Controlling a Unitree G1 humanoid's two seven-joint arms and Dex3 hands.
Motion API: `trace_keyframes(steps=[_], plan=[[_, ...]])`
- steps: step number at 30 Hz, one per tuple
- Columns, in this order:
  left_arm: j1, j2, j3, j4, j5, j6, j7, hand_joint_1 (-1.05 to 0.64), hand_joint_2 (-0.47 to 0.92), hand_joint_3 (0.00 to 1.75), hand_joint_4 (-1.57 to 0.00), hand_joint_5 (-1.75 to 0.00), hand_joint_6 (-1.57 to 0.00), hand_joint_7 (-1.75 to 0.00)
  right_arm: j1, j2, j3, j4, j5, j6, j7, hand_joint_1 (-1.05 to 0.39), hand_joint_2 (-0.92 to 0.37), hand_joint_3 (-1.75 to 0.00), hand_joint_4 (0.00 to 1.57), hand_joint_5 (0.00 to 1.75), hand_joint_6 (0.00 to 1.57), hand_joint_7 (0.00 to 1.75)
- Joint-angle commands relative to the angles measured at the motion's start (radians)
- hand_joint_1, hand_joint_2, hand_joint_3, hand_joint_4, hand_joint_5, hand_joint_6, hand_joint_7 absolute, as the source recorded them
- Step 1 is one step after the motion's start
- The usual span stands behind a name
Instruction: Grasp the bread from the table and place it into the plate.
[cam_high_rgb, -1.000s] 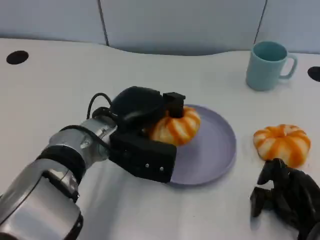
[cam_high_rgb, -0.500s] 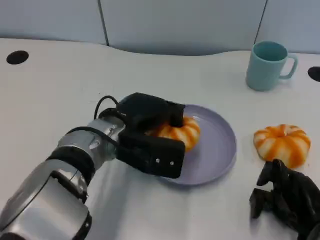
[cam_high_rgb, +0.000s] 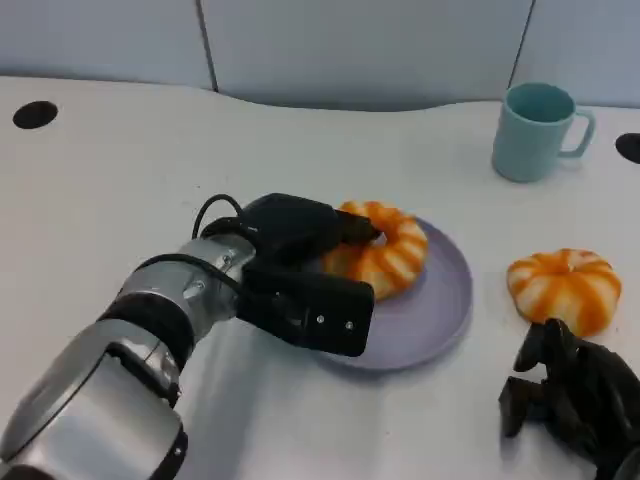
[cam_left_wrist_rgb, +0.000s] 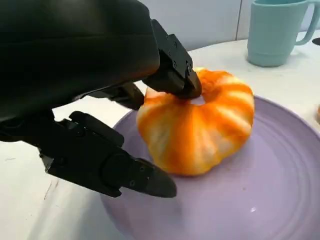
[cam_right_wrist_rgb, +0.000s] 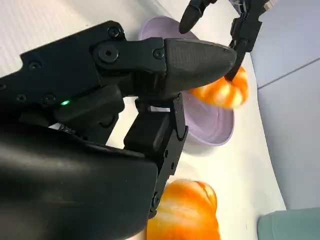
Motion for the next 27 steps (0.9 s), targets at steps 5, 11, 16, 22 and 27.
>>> trace_keyframes(steps=[5,11,16,22,27], plan=[[-0.024,0.027,-0.009,-0.008,0.008,0.001,-0.021,-0.79,0.92,0.19,-0.09,-0.18,-0.17,0.00,0.021,-0.004,-0.006,0.019,-0.003,0.023,-0.008,-0.43,-0.92,-0.48,1.18,1.48,1.08,1.40],[0.006,0.075,0.043,-0.031,-0.047,-0.081,-0.033,-0.80,0.92,0.15,-0.12,-0.25,-0.24,-0.04,0.018,-0.007,-0.005,0.023,-0.008,0.022,-0.008,-0.44,-0.92,-0.48,1.18,1.48,1.09,1.39],[0.042,0.114,0.100,-0.054,-0.107,-0.177,-0.006,-0.81,0.92,0.14,-0.17,-0.40,-0.32,-0.08,0.018,-0.007,-0.002,0.021,-0.012,0.019,-0.009,-0.43,-0.92,-0.49,1.18,1.49,1.07,1.41],[0.119,0.128,0.259,-0.075,-0.301,-0.294,-0.111,-0.79,0.92,0.16,-0.09,-0.76,-0.38,-0.12,0.015,-0.003,-0.006,0.024,-0.005,0.024,-0.008,-0.43,-0.92,-0.48,1.17,1.49,1.07,1.40],[0.222,0.099,0.454,-0.117,-0.580,-0.334,-0.352,-0.74,0.92,0.13,-0.13,-0.78,-0.41,-0.12,0.013,-0.002,-0.005,0.023,-0.006,0.029,-0.011,-0.44,-0.92,-0.47,1.18,1.49,1.08,1.39]])
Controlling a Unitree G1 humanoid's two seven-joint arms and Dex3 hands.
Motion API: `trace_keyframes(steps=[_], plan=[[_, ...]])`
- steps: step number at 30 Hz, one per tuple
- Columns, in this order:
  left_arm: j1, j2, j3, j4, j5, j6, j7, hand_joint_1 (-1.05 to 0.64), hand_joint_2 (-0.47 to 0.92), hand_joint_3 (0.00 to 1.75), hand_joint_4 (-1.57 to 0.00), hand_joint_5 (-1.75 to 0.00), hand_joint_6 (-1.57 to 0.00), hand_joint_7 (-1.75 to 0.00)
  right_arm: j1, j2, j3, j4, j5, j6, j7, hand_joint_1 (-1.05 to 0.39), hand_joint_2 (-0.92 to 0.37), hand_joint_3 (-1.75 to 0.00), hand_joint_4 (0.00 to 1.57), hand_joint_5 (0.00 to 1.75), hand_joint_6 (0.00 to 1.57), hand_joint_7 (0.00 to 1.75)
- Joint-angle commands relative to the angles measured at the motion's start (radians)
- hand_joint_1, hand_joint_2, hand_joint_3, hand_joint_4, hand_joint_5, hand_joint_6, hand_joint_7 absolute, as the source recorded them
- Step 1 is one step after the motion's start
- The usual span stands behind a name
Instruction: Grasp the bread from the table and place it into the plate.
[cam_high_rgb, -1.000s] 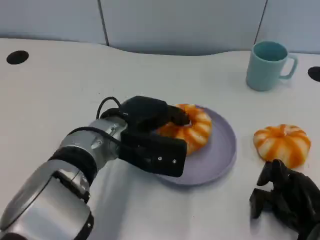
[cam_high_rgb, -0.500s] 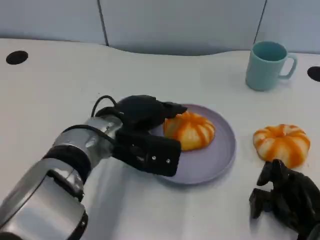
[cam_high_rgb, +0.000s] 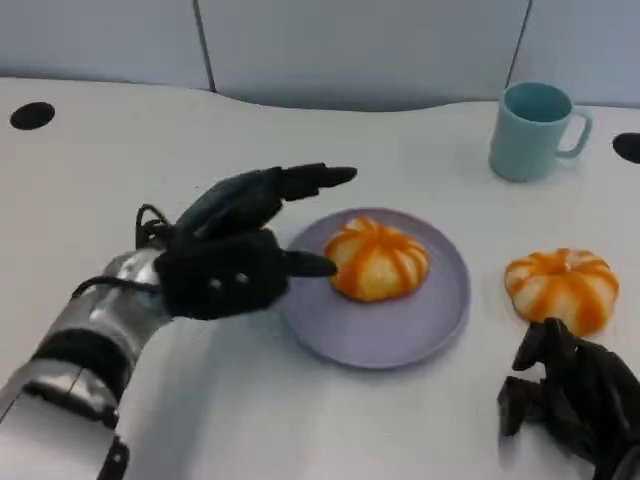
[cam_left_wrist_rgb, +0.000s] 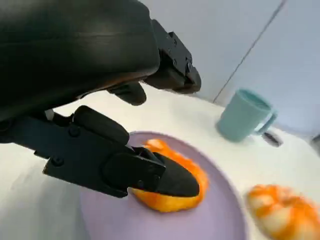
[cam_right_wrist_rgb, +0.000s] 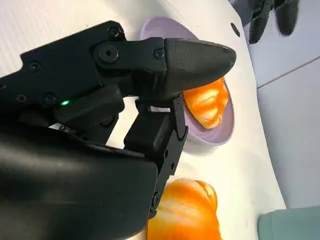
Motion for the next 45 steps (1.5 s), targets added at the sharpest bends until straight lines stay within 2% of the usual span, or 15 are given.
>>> trace_keyframes(steps=[1,3,7,10,14,18,19,21,27,30,36,41,45], plan=[[0.089,-0.014,0.141,-0.048,-0.208,0.001,-0.200,-0.75,0.92,0.15,-0.13,-0.77,-0.40,-0.11,0.018,-0.006,-0.002,0.016,-0.007,0.031,-0.012,-0.44,-0.92,-0.47,1.18,1.49,1.08,1.40],[0.135,-0.028,0.207,-0.087,-0.313,0.035,-0.300,-0.75,0.92,0.16,-0.14,-0.76,-0.40,-0.10,0.017,-0.007,-0.002,0.013,-0.008,0.038,-0.014,-0.44,-0.92,-0.47,1.18,1.49,1.09,1.40],[0.247,-0.060,0.306,-0.194,-0.477,0.103,-0.413,-0.79,0.92,0.19,-0.33,-0.72,-0.49,-0.09,0.016,-0.005,-0.005,0.010,-0.005,0.046,-0.016,-0.44,-0.92,-0.46,1.19,1.48,1.08,1.40],[0.336,-0.113,0.379,-0.280,-0.617,0.178,-0.501,-0.69,0.92,0.18,-0.47,-0.74,-0.57,-0.09,0.016,-0.002,-0.006,0.006,-0.005,0.049,-0.020,-0.45,-0.92,-0.45,1.19,1.47,1.10,1.39],[0.455,-0.177,0.445,-0.418,-0.761,0.347,-0.538,-0.59,0.92,0.18,-0.61,-0.83,-0.70,-0.15,0.019,0.000,-0.001,0.004,-0.012,0.041,-0.023,-0.44,-0.92,-0.46,1.21,1.45,1.11,1.36],[0.547,-0.192,0.463,-0.552,-0.800,0.489,-0.506,-0.55,0.92,0.26,-0.59,-1.02,-0.73,-0.25,0.014,0.001,0.001,0.013,-0.014,0.032,-0.019,-0.45,-0.92,-0.47,1.23,1.46,1.13,1.36],[0.568,-0.187,0.460,-0.587,-0.787,0.519,-0.483,-0.55,0.92,0.29,-0.61,-1.12,-0.77,-0.36,0.014,0.002,0.003,0.014,-0.016,0.028,-0.019,-0.45,-0.92,-0.48,1.23,1.46,1.14,1.35],[0.602,-0.179,0.457,-0.644,-0.766,0.568,-0.446,-0.58,0.92,0.29,-0.68,-1.33,-0.69,-0.86,0.016,0.004,0.004,0.013,-0.016,0.022,-0.018,-0.45,-0.92,-0.49,1.23,1.44,1.15,1.32],[0.700,-0.187,0.451,-0.794,-0.757,0.748,-0.331,-0.56,0.92,0.36,-0.78,-1.67,-0.63,-1.44,0.025,0.005,0.003,0.021,-0.010,-0.006,0.003,-0.45,-0.92,-0.48,1.22,1.42,1.12,1.30],[0.742,-0.178,0.444,-0.853,-0.761,0.844,-0.308,-0.55,0.92,0.41,-0.78,-1.74,-0.59,-1.57,0.028,0.005,0.005,0.019,-0.014,-0.012,0.004,-0.45,-0.92,-0.48,1.22,1.42,1.11,1.30],[0.757,-0.152,0.432,-0.907,-0.736,0.957,-0.274,-0.48,0.92,0.39,-0.79,-1.75,-0.61,-1.64,0.018,0.001,0.008,0.043,-0.020,-0.036,0.014,-0.44,-0.92,-0.50,1.20,1.43,1.09,1.32],[0.753,-0.144,0.433,-0.899,-0.713,0.972,-0.269,-0.45,0.92,0.34,-0.77,-1.75,-0.58,-1.68,0.001,-0.003,0.003,0.066,-0.019,-0.038,0.015,-0.45,-0.92,-0.51,1.19,1.44,1.08,1.34],[0.737,-0.137,0.432,-0.871,-0.694,0.952,-0.276,-0.49,0.92,0.35,-0.75,-1.75,-0.58,-1.65,-0.006,-0.009,-0.002,0.073,-0.014,-0.036,0.021,-0.45,-0.92,-0.50,1.19,1.44,1.07,1.36]])
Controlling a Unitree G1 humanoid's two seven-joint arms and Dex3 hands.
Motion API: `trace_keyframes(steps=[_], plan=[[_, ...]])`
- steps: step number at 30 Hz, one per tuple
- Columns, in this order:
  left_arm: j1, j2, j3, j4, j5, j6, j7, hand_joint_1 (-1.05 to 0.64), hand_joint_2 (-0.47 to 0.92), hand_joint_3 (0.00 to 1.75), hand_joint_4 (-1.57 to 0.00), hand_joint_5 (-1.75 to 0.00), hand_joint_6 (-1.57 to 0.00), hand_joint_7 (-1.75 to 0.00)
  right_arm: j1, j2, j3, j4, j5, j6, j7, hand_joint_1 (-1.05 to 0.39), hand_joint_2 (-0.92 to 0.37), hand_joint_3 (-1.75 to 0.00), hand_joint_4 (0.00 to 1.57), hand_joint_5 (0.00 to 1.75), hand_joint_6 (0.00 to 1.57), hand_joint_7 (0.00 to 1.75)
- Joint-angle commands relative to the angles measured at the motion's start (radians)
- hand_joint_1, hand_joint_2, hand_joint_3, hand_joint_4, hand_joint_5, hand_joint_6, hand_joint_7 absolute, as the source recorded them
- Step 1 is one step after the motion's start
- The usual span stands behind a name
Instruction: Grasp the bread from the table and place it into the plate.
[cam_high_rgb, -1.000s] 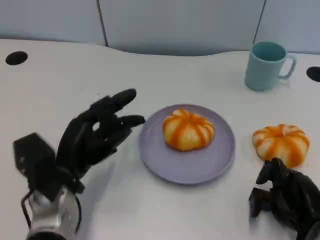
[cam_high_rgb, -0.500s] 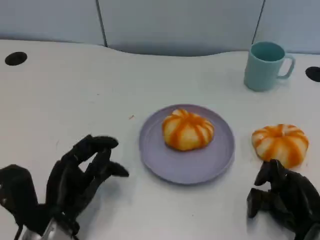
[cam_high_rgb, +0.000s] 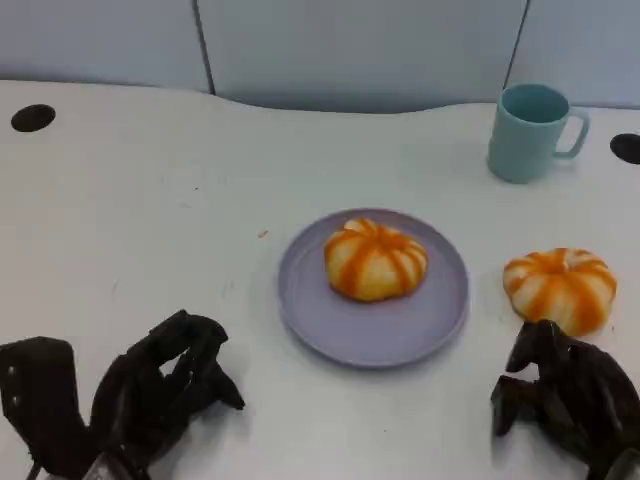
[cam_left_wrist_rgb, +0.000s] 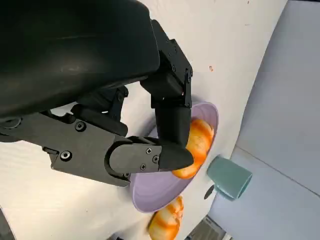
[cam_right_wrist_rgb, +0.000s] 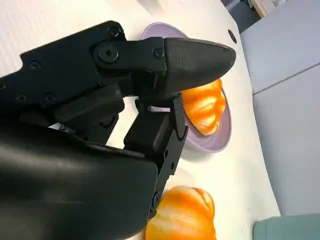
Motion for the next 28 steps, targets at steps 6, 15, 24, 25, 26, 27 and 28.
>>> trace_keyframes(steps=[6,15,24,25,26,27,28], plan=[[-0.029,0.015,0.010,0.053,0.026,-0.037,0.005,-0.49,0.92,0.33,-0.74,-1.75,-0.57,-1.63,0.000,-0.027,-0.021,0.037,-0.002,0.024,-0.001,-0.44,-0.92,-0.49,1.21,1.43,1.10,1.34],[-0.049,-0.010,0.010,0.093,0.037,-0.092,0.009,-0.49,0.92,0.32,-0.78,-1.75,-0.59,-1.63,-0.023,-0.055,-0.023,0.083,-0.006,0.010,0.036,-0.46,-0.92,-0.48,1.22,1.43,1.11,1.34],[-0.059,-0.007,0.015,0.120,0.035,-0.121,-0.008,-0.51,0.92,0.34,-0.80,-1.75,-0.60,-1.64,-0.030,-0.046,-0.034,0.103,0.001,0.000,0.027,-0.44,-0.92,-0.49,1.28,1.37,1.16,1.28],[-0.060,-0.007,0.015,0.121,0.034,-0.122,-0.008,-0.51,0.92,0.34,-0.80,-1.75,-0.60,-1.64,-0.030,-0.046,-0.034,0.103,0.001,0.000,0.027,-0.44,-0.92,-0.50,1.28,1.37,1.16,1.28],[-0.061,-0.008,0.015,0.120,0.034,-0.116,-0.002,-0.51,0.92,0.34,-0.80,-1.75,-0.60,-1.64,-0.028,-0.048,-0.033,0.104,0.000,-0.007,0.032,-0.44,-0.92,-0.50,1.28,1.37,1.16,1.28],[-0.062,-0.010,0.016,0.118,0.033,-0.110,0.004,-0.51,0.92,0.33,-0.80,-1.75,-0.60,-1.64,-0.027,-0.050,-0.032,0.104,0.000,-0.010,0.037,-0.45,-0.92,-0.50,1.28,1.37,1.16,1.28],[-0.062,-0.012,0.016,0.116,0.033,-0.107,0.008,-0.51,0.92,0.31,-0.80,-1.75,-0.59,-1.64,-0.026,-0.051,-0.031,0.104,0.000,-0.012,0.040,-0.45,-0.92,-0.50,1.27,1.37,1.16,1.28]])
